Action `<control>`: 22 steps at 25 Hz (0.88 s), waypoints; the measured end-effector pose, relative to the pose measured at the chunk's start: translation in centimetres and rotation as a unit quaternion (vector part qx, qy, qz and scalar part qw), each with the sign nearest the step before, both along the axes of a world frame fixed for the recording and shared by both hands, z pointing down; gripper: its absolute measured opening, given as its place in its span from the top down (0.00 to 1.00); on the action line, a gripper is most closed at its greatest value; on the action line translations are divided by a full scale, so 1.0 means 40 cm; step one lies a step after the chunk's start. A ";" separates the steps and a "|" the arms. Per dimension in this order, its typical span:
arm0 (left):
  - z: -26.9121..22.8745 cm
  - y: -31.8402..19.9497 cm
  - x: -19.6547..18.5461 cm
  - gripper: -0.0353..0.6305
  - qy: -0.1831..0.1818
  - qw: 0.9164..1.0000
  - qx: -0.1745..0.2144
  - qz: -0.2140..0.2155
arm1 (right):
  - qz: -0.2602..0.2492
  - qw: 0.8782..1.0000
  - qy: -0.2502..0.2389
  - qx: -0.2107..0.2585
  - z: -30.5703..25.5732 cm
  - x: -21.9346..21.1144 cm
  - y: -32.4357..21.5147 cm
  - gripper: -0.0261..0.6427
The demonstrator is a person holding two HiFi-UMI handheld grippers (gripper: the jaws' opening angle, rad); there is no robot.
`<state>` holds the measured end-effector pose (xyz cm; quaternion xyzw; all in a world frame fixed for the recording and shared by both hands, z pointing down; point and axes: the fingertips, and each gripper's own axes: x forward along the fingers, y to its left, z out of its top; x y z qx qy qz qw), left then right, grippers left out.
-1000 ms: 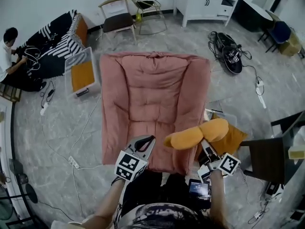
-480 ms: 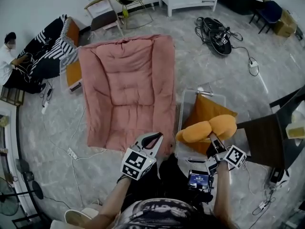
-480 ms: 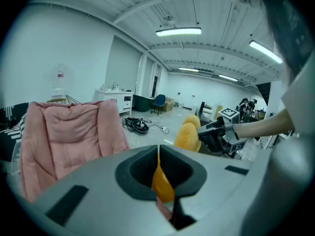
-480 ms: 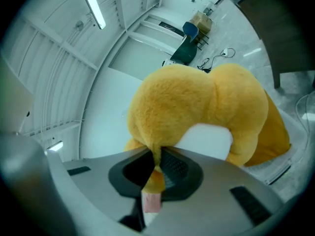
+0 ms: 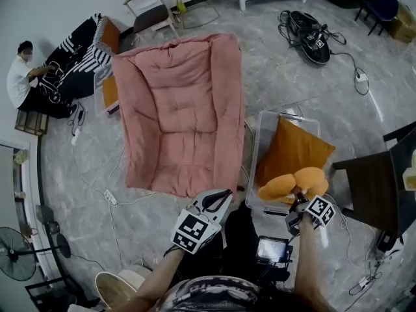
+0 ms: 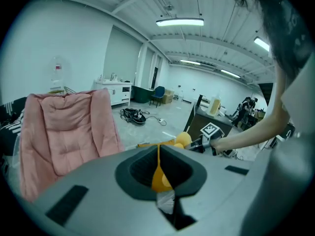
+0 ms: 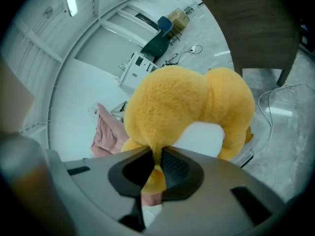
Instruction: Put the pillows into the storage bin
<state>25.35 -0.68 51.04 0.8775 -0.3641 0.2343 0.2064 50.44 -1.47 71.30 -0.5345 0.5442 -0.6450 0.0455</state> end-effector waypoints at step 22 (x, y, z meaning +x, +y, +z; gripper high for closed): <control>0.017 0.213 -0.343 0.91 -0.015 0.984 0.010 -0.178 | -0.216 0.965 0.050 0.139 -0.152 -0.380 -0.060 0.62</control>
